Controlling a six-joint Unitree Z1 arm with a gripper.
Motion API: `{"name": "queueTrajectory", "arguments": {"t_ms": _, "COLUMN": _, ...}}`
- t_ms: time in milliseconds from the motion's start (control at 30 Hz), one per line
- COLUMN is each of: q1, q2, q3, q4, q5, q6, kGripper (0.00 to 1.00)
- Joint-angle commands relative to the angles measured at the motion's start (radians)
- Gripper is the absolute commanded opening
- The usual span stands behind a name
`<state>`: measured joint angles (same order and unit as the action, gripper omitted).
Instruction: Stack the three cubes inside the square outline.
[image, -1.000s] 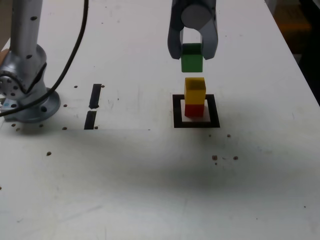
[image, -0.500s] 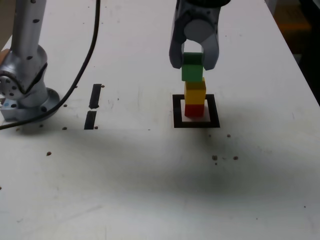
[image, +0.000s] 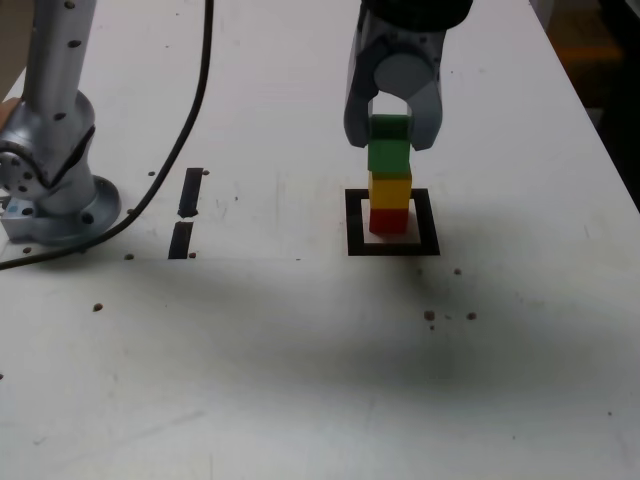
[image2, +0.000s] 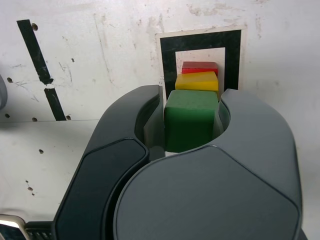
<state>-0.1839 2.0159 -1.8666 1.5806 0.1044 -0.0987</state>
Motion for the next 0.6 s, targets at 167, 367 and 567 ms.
{"name": "queueTrajectory", "arguments": {"t_ms": 167, "q1": -0.002, "q2": 0.007, "q3": 0.015, "q4": 0.006, "q5": -0.005, "q6": -0.006, "kGripper": 0.51}}
{"name": "queueTrajectory", "arguments": {"t_ms": 367, "q1": -0.002, "q2": 0.010, "q3": 0.020, "q4": -0.002, "q5": -0.009, "q6": -0.006, "kGripper": 0.62}}
{"name": "queueTrajectory", "arguments": {"t_ms": 567, "q1": -0.002, "q2": 0.008, "q3": 0.023, "q4": -0.008, "q5": -0.010, "q6": -0.007, "kGripper": 0.83}}
